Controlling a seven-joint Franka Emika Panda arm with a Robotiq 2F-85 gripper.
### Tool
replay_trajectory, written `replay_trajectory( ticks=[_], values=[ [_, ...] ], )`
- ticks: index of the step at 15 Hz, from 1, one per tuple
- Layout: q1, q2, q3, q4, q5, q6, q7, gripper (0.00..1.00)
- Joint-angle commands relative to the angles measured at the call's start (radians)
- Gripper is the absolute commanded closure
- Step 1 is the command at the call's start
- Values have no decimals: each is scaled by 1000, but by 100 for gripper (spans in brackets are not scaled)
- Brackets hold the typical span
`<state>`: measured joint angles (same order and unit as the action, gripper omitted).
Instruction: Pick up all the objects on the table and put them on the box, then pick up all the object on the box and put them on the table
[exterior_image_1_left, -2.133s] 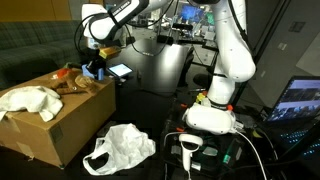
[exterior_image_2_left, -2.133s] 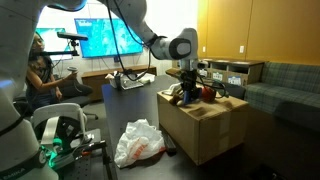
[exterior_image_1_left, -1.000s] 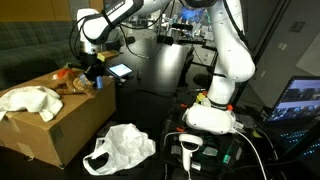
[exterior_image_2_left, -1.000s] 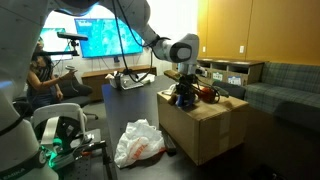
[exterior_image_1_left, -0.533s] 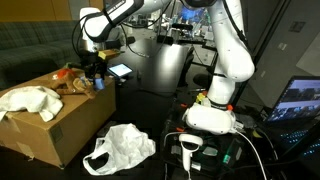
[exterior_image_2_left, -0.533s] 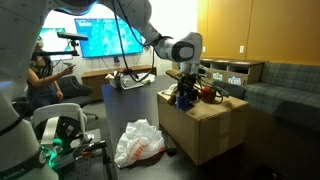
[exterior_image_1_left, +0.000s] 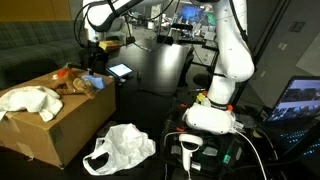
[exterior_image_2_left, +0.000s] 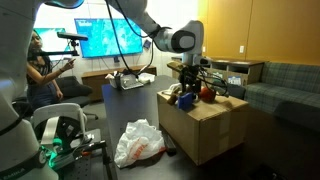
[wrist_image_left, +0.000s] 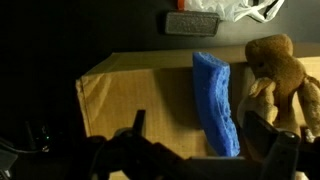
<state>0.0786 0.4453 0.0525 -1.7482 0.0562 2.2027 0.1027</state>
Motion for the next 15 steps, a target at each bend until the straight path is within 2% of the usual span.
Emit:
replay_trajectory(
  ticks=[1, 6, 11, 15],
  values=[
    [32, -83, 3, -60, -20, 27, 34, 0],
    [88, -100, 31, -53, -47, 25, 43, 0],
    [142, -51, 56, -6, -80, 10, 44, 0],
    [157, -5, 64, 31, -90, 8, 25, 0]
  ],
)
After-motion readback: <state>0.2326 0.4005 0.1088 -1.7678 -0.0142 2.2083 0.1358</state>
